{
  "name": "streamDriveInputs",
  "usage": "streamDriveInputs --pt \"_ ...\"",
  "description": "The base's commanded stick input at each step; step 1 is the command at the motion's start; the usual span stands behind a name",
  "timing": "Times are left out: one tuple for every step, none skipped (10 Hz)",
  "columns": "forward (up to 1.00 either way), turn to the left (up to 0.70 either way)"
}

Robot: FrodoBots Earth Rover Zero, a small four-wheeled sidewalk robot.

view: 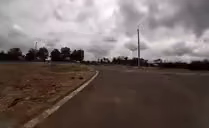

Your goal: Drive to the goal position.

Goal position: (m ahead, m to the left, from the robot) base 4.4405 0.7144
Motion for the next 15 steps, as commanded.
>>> streamDriveInputs --pt "0.5 0.0" --pt "0.5 0.0" --pt "0.5 0.0" --pt "0.5 0.0" --pt "0.5 0.0" --pt "0.5 0.0" --pt "0.5 0.0" --pt "0.5 0.0" --pt "0.5 0.0" --pt "0.5 0.0" --pt "0.5 0.0" --pt "0.5 0.0" --pt "0.5 0.0" --pt "0.5 0.0" --pt "0.5 0.0"
